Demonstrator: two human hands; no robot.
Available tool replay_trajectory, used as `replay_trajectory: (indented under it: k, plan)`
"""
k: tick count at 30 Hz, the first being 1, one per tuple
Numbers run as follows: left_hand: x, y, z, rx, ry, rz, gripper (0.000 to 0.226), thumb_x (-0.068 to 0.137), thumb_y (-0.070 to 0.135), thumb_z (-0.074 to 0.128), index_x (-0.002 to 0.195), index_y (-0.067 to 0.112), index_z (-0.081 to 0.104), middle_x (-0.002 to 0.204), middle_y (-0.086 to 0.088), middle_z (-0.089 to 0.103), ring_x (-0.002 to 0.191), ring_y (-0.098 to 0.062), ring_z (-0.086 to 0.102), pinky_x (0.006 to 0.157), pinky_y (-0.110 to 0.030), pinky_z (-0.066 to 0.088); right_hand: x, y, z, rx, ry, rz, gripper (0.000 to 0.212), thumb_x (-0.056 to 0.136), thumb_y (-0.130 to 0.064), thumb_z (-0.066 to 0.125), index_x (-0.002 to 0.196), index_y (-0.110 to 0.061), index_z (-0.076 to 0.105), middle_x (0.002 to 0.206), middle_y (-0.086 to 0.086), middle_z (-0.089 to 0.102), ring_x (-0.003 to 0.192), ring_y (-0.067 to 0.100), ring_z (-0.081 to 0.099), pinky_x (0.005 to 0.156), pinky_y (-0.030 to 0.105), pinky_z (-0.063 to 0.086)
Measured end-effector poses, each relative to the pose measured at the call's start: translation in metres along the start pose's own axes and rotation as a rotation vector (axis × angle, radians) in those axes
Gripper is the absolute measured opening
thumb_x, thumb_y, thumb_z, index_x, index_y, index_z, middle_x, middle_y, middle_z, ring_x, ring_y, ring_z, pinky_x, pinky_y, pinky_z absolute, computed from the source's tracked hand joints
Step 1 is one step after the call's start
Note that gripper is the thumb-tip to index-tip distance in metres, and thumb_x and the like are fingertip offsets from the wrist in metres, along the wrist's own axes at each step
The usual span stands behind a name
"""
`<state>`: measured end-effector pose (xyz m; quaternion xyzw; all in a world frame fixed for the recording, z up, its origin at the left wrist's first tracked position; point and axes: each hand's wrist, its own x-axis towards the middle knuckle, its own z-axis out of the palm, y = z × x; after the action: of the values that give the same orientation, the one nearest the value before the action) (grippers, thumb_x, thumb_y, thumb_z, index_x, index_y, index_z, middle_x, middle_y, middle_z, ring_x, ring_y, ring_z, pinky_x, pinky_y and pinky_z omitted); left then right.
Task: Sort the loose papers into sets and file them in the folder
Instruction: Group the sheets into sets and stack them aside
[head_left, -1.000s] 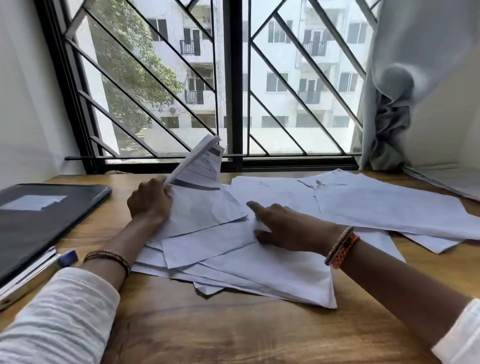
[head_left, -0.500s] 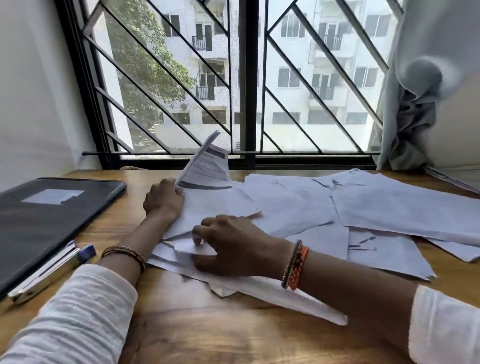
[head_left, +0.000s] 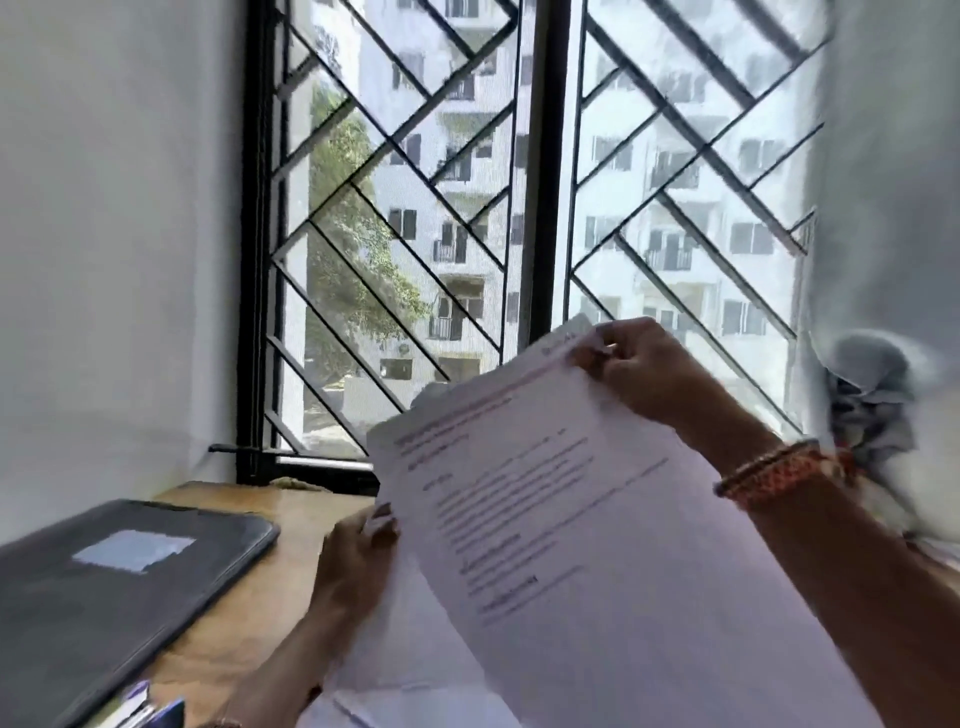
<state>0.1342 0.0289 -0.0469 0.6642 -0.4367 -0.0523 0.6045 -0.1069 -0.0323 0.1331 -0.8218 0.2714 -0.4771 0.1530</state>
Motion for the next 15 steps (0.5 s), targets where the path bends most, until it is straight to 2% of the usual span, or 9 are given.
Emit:
replay_trajectory:
  k: [2,4,6,8,10,13,15]
  plan:
    - [0.004,0.001,0.007,-0.16,0.005,-0.01,0.025,0.063,0.041,0.057,0.055,0.017,0.058,0.055,-0.005,0.057,0.06,-0.012,0.048,0.055,-0.03,0.038,0.018,0.028,0.012,-0.084,0.173,0.027,0.023,0.086,-0.009,0.056,0.069,-0.017,0.068,0.074,0.006,0.069,0.073,0.021,0.062,0.062,0.03,0.045]
    - [0.011,-0.003,0.013,-0.277,-0.011,-0.04,0.046,0.056,0.049,0.06,0.065,0.004,0.064,0.06,-0.009,0.06,0.061,-0.018,0.049,0.057,-0.037,0.045,0.022,0.052,0.03,-0.123,0.239,0.087,0.024,0.087,-0.012,0.057,0.066,-0.022,0.064,0.074,0.003,0.067,0.08,0.022,0.063,0.065,0.028,0.04]
    - [0.011,-0.001,0.017,-0.34,-0.073,-0.065,0.054,0.052,0.049,0.061,0.073,0.0,0.069,0.067,-0.017,0.067,0.064,-0.019,0.054,0.058,-0.041,0.047,0.018,0.069,0.043,-0.181,0.31,0.1,0.017,0.088,-0.013,0.056,0.076,-0.017,0.068,0.085,0.009,0.071,0.09,0.03,0.065,0.065,0.03,0.039]
    - [0.012,-0.004,0.02,-0.347,-0.129,-0.092,0.046,0.052,0.042,0.064,0.076,0.003,0.072,0.075,-0.019,0.071,0.066,-0.02,0.058,0.061,-0.038,0.048,0.013,0.078,0.049,-0.224,0.391,0.074,0.015,0.089,-0.013,0.055,0.079,-0.011,0.065,0.087,0.015,0.07,0.092,0.038,0.062,0.062,0.033,0.037]
    - [0.01,-0.002,0.021,-0.348,-0.17,-0.101,0.032,0.056,0.033,0.065,0.073,0.007,0.074,0.075,-0.014,0.072,0.069,-0.019,0.06,0.062,-0.036,0.05,0.009,0.087,0.051,-0.231,0.46,0.038,0.017,0.092,-0.016,0.056,0.079,-0.009,0.064,0.084,0.018,0.07,0.089,0.041,0.062,0.061,0.035,0.04]
    - [0.011,-0.007,0.023,-0.34,-0.194,-0.071,0.02,0.078,0.024,0.07,0.072,0.005,0.072,0.063,-0.002,0.068,0.061,-0.013,0.056,0.053,-0.026,0.045,0.003,0.099,0.047,-0.242,0.53,0.008,0.023,0.092,-0.018,0.059,0.074,-0.003,0.062,0.077,0.021,0.068,0.082,0.043,0.061,0.058,0.031,0.033]
    - [0.011,-0.005,0.024,-0.358,-0.193,-0.079,0.015,0.087,0.015,0.066,0.079,0.004,0.071,0.07,-0.007,0.069,0.066,-0.018,0.057,0.057,-0.029,0.045,0.0,0.105,0.042,-0.231,0.547,0.021,0.027,0.092,-0.019,0.06,0.07,-0.003,0.059,0.072,0.02,0.067,0.076,0.043,0.059,0.058,0.029,0.028]
